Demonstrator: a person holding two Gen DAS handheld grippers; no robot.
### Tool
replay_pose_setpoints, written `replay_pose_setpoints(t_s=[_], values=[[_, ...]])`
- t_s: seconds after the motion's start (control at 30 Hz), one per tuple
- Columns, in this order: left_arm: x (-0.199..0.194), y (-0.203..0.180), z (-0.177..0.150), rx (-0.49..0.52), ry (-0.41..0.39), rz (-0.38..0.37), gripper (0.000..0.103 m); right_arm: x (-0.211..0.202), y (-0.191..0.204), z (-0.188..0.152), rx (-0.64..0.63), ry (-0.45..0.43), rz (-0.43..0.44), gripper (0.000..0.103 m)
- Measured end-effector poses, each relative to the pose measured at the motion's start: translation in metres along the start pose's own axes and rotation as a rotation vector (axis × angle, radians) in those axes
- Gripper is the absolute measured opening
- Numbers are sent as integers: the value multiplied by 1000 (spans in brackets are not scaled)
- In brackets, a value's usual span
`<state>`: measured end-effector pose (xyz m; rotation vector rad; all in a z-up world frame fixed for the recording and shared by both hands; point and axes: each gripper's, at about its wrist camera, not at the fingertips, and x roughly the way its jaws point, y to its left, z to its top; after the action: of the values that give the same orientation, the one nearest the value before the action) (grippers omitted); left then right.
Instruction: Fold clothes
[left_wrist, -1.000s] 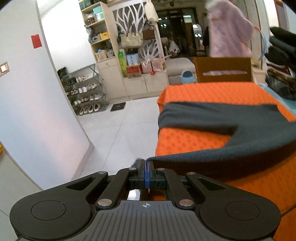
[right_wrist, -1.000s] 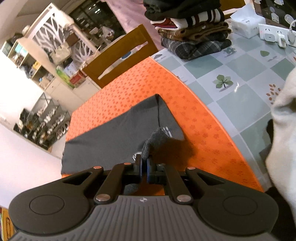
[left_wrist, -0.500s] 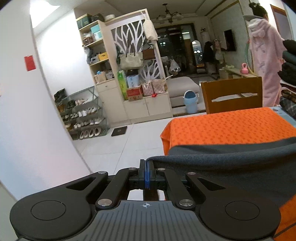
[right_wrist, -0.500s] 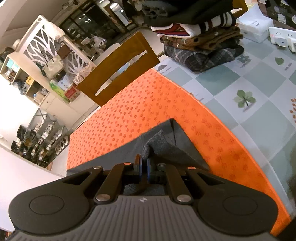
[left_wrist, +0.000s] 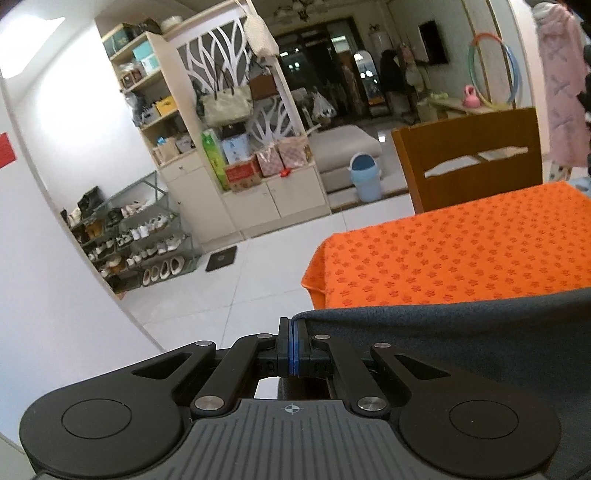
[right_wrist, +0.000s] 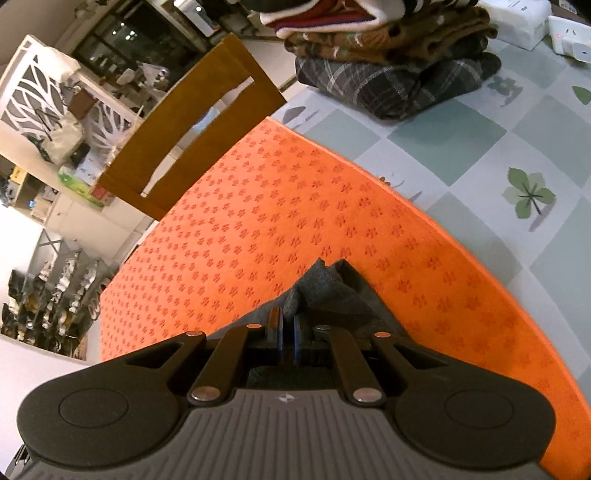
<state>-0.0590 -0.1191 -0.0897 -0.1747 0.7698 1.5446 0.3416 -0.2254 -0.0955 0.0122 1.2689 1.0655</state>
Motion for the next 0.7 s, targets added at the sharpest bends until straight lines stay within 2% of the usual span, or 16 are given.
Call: replay_pose_setpoints(t_s=[0.33,0.37,0.43,0.47,0.5,0.53,0.6,0.7], values=[[72,-20,-3,42,116,-14,4,41,12,14,-68,5,-53,8],[77,-21,-5,39,130,-14,5,44,13,14,-77,8,-58,10],[86,-21,-7,26,159,-25,8,47,14,14,-102,10,-68,20],[89,-19,-7,13,164,-34,9,49,14,15,-114,11,-73,22],[90,-16,-8,-6,165,-42,14,47,15,15,-131,6,-77,27],[90,-13,-8,-27,164,-45,28,45,16,15,-148,2,-80,35],[84,-5,-9,-68,148,-47,47,40,18,16,-183,-8,-87,45],[71,7,-8,-121,123,-67,48,23,20,15,-269,-29,-75,48]])
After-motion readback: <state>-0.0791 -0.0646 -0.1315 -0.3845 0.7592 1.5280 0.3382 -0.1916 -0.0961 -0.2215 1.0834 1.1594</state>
